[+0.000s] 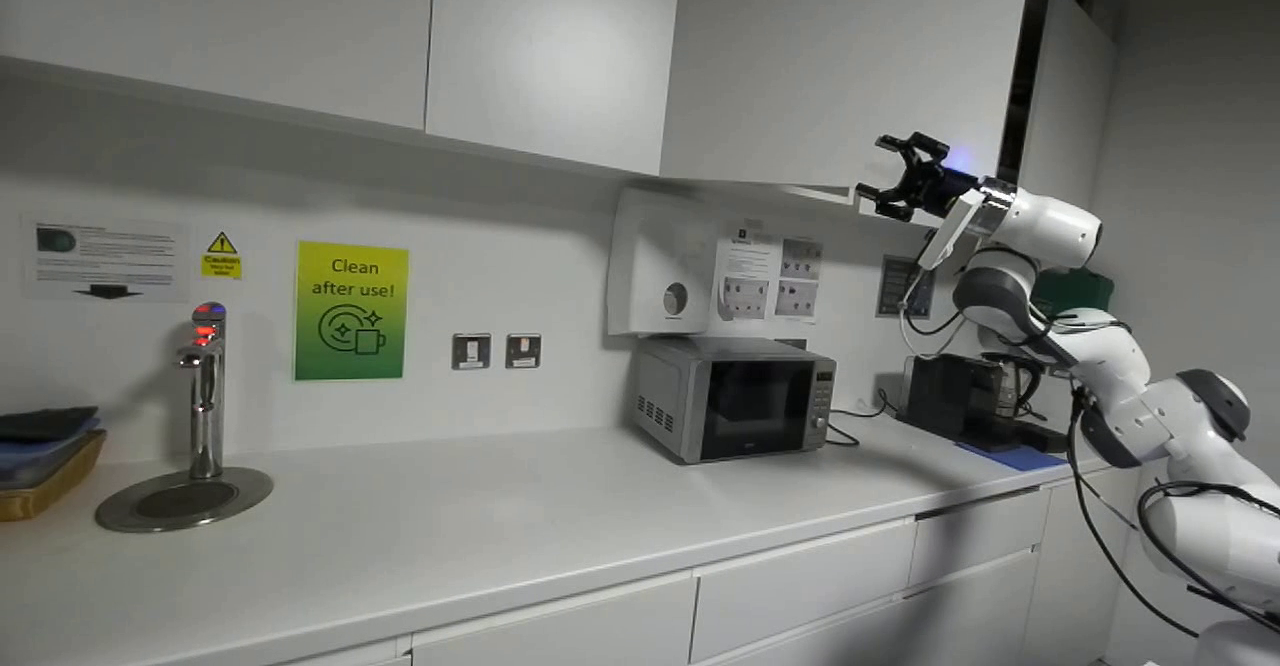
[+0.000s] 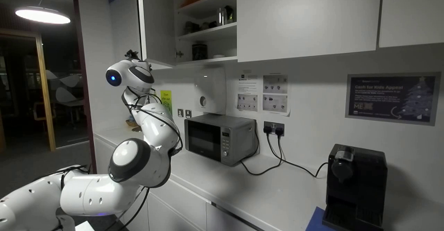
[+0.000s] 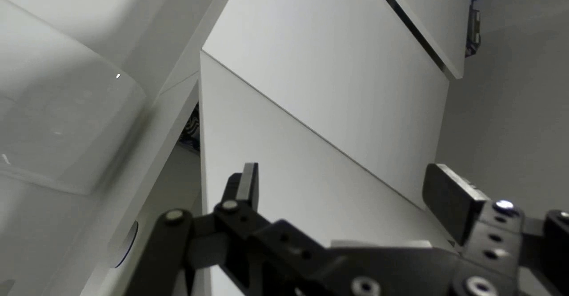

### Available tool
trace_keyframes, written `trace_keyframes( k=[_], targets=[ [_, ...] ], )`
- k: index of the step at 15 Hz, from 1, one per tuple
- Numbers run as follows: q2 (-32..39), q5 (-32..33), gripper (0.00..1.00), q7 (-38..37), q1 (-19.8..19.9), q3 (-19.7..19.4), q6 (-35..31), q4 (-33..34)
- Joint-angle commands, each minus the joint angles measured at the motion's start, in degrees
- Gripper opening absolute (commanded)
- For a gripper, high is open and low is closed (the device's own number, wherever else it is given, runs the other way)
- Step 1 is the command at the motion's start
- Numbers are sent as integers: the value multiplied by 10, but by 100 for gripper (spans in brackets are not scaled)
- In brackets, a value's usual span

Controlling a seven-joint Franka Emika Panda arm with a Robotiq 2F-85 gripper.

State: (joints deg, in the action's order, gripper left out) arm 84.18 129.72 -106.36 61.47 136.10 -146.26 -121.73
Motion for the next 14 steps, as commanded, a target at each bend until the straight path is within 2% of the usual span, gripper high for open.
trace_keyframes(
  k=[1,7,14],
  targets=[
    [0,-24,100,42,-7,17,48,-9],
    [-2,-66,100,66,-17,22,102,-13],
    [-3,-201,100,122,-33,24,145,-14]
  ],
)
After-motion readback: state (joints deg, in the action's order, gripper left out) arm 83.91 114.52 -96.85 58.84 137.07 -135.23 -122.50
